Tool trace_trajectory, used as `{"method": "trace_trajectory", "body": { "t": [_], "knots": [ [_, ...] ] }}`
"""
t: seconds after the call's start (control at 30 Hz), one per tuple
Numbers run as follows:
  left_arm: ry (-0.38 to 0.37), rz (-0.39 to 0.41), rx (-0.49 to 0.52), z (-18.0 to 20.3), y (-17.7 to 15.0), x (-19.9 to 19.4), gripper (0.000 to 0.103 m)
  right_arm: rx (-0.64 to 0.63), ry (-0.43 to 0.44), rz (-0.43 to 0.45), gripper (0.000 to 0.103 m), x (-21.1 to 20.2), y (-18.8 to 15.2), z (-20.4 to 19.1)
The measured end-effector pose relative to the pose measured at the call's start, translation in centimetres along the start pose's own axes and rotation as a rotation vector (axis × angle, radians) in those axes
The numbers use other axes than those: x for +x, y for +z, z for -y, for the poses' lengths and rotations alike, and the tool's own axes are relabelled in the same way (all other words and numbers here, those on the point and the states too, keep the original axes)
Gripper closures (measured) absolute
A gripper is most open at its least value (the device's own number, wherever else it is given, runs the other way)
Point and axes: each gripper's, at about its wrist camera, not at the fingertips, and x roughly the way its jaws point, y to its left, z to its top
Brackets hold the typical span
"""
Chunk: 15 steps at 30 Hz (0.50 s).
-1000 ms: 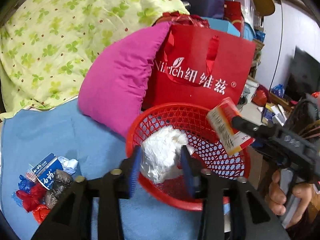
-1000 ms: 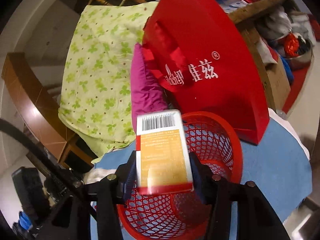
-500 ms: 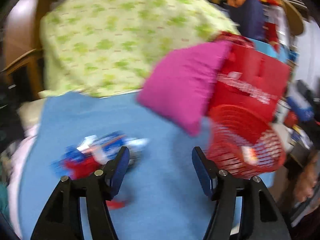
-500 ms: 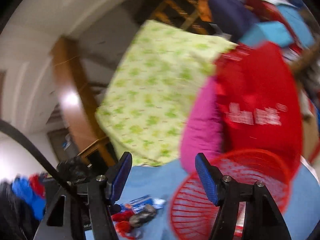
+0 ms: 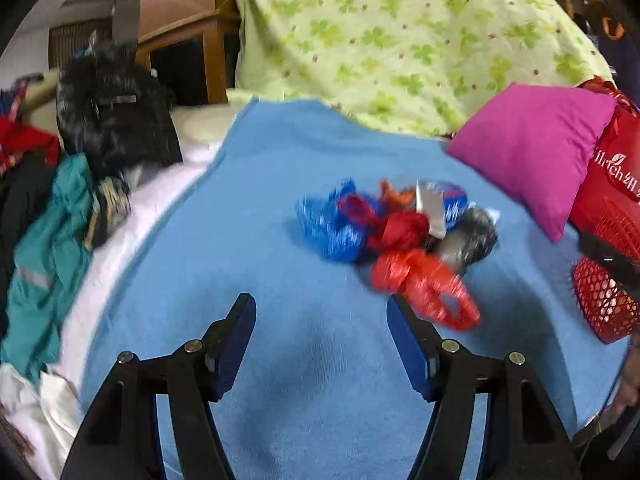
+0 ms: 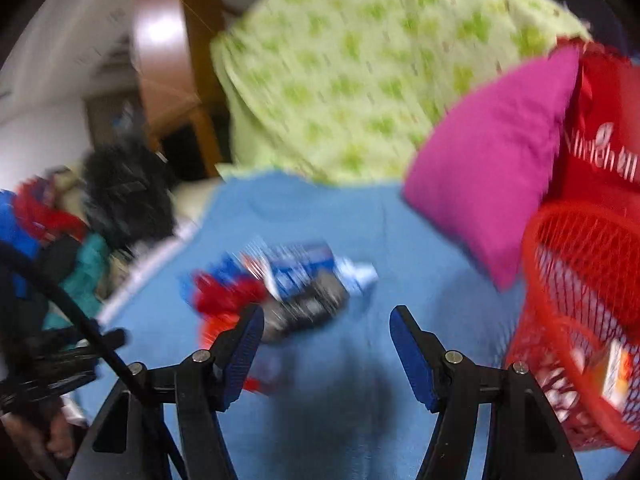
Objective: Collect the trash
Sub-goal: 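Return both tools to the trash pile on the blanket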
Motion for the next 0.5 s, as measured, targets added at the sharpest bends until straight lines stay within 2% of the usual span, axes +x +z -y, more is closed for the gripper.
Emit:
{"method": "trace_trajectory", "body": {
  "t": [0.07,0.2,0.3,0.37,0.5],
  "knots": [
    [-0.013,-0.030,-0.012,0.0,-0.7,1.1,0.034,0.015,-0.074,-0.060,0.033,3.1,-0.9,0.8],
    [-0.066,-0.063,-0.043,0.2,-1.2,2.5,0.034,0.003,-0.175,-0.100,0.033,6.8,-2.5,1.7],
    [-0.109,-0.069,-0.063,0.1,-1.0,3.3,0.034,-0.011,-0.175,-0.099,0.033,8.5,-3.6,2.1],
    [-0.133,-0.075,-0.079,0.1,-0.7,3.9,0.034,0.006,-0.186,-0.162,0.033,10.1,-4.3,2.5],
    [-0.142,-0.092,-0.082,0.6,-0.5,4.8,0.034,-0.006,-0.178,-0.184,0.021,11.0,-4.5,2.8]
  ]
}}
